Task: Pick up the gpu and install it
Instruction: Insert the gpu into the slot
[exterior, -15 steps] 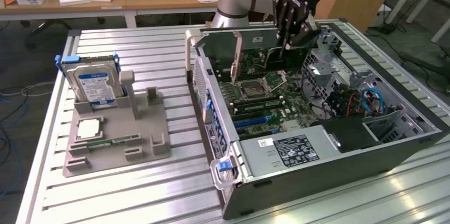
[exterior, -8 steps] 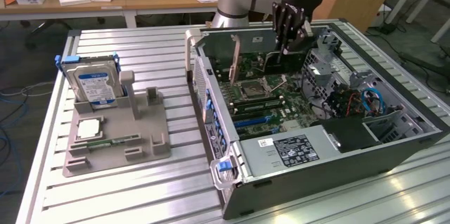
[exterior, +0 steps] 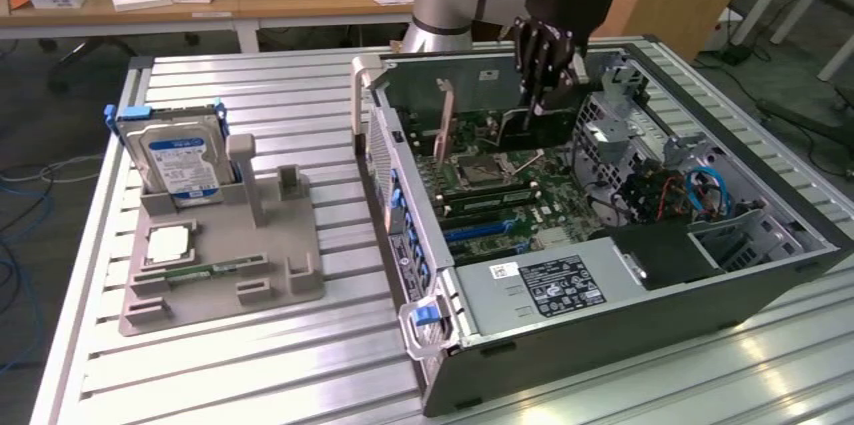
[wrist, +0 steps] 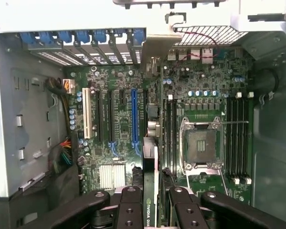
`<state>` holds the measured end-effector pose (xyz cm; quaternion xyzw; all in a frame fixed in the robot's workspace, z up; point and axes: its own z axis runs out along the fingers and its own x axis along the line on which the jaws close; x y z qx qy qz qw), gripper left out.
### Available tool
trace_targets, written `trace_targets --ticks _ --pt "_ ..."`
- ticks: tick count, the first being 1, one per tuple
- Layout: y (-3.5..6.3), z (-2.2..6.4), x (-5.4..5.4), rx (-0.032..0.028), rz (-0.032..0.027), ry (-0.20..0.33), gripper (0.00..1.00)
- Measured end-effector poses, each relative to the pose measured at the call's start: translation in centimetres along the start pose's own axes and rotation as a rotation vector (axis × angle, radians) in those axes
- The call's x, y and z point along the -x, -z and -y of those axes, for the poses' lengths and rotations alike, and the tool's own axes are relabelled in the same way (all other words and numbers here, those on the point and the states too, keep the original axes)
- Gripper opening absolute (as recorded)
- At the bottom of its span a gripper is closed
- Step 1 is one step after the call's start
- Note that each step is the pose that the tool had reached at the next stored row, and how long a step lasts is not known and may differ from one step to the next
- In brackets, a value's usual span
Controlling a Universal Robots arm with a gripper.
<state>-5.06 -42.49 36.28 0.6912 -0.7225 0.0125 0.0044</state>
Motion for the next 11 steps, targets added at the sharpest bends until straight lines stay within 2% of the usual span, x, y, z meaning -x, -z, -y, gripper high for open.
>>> trace_targets --ticks 9,11 --pt "-1.54 -0.16 -0.2 -0.0002 0.0008 0.001 0.26" --pt "-1.81 -0.13 -0.2 0.0017 0.0008 0.001 0.26"
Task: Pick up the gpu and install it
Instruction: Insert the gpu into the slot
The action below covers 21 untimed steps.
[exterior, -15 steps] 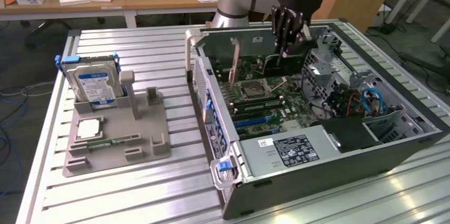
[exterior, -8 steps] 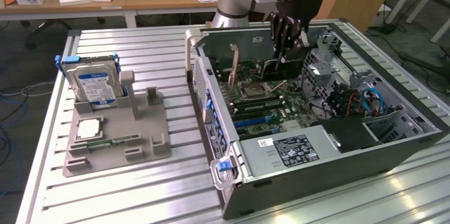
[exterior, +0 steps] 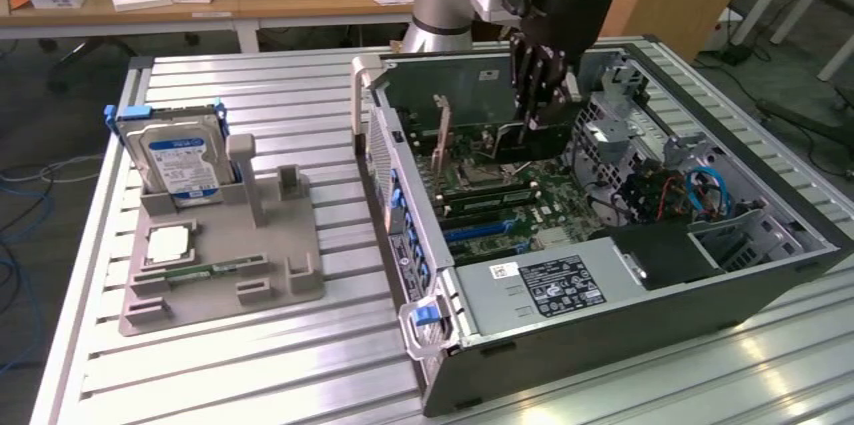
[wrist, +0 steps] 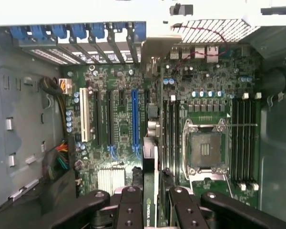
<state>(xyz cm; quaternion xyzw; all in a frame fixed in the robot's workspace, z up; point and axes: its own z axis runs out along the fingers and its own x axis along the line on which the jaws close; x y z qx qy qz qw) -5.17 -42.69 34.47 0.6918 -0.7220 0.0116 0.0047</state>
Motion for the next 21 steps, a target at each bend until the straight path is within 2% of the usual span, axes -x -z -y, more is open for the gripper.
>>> trace_targets --ticks 6,17,19,21 --pt "-1.1 0.01 0.0 0.0 0.0002 0.0 0.26" --pt "-2.41 0.03 -1.1 -0.0045 0.0006 0.0 0.26" --pt "-2.64 -0.08 -1.1 -0.012 0.0008 -0.001 0.26" --pt "-2.77 -0.25 -1.1 -0.0257 0.001 -0.001 0.26"
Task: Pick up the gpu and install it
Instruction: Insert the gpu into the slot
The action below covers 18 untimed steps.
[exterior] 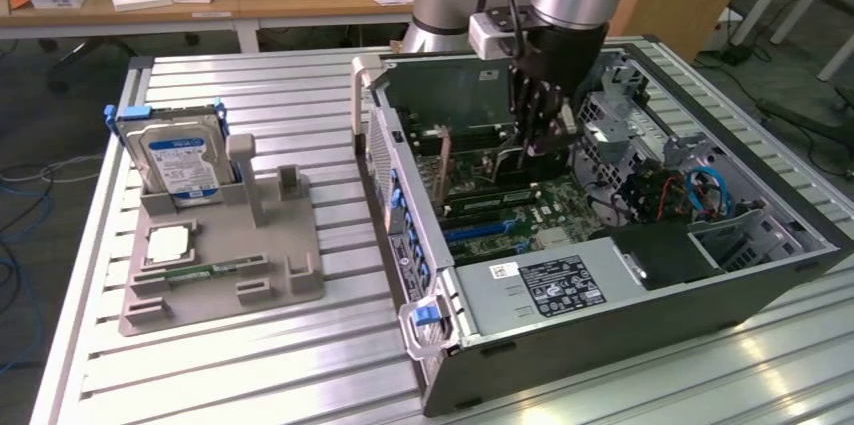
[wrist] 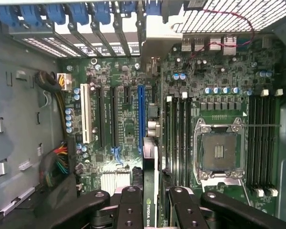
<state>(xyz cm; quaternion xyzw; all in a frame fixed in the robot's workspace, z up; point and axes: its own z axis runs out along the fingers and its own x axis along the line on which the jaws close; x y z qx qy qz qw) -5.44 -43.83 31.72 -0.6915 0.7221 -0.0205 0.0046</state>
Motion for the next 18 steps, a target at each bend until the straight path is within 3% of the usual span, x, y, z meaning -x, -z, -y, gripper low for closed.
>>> trace_targets --ticks 1,2,14,18 --pt "-0.09 -0.12 0.0 -0.0059 0.0005 0.0 0.26" --pt "-0.18 -0.19 0.0 -0.0078 0.0008 0.0 0.26" --pt "-1.15 -0.4 -1.4 -0.0081 0.0008 0.0 0.26" --pt "-1.71 -1.14 -1.4 -0.0082 0.0006 0.0 0.26"
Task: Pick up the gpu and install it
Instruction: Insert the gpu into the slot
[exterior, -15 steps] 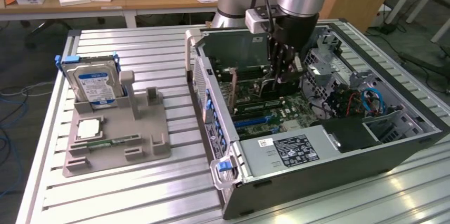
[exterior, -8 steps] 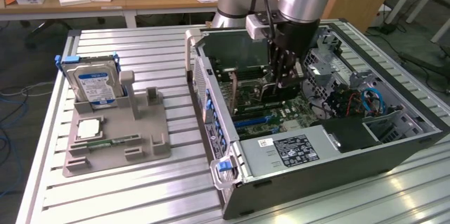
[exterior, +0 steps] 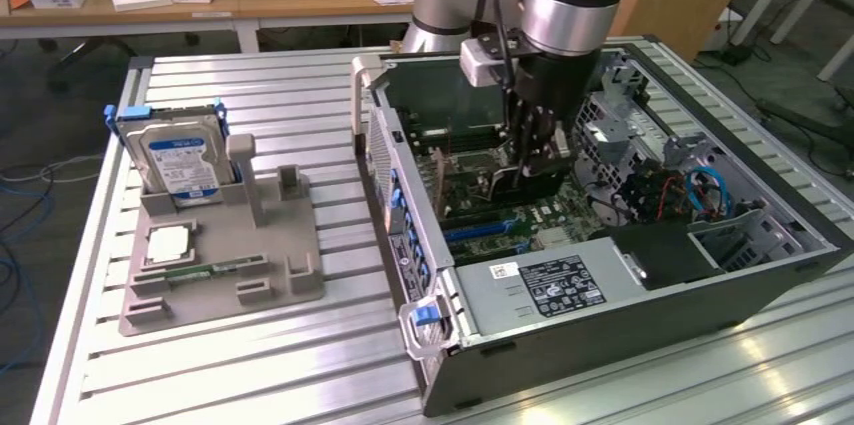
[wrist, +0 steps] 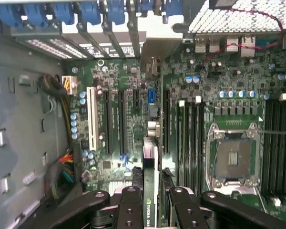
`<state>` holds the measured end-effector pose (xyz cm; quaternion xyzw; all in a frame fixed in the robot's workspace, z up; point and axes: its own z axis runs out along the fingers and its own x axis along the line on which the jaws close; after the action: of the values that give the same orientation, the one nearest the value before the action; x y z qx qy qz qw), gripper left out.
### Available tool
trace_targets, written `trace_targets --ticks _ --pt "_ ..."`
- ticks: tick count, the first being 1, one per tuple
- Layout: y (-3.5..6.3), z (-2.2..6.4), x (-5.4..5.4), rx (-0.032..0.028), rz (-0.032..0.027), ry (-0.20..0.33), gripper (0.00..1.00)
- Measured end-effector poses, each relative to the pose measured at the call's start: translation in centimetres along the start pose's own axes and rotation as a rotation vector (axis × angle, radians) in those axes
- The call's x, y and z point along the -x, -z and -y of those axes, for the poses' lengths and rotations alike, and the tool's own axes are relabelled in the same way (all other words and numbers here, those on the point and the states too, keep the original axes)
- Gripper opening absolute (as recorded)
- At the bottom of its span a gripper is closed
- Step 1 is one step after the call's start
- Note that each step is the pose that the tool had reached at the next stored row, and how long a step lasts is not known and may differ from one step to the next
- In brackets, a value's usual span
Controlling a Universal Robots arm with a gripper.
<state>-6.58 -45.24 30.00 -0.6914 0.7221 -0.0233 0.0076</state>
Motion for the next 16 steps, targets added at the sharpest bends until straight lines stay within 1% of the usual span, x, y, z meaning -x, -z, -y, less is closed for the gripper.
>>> trace_targets --ticks 8,11,16 --pt "-1.44 -0.26 -0.1 -0.0001 -0.0001 0.0 0.26" --pt "-1.89 -0.56 -0.1 -0.0001 0.0 0.0 0.26" --pt "-2.37 -1.07 -0.1 -0.0001 0.0 0.0 0.26"
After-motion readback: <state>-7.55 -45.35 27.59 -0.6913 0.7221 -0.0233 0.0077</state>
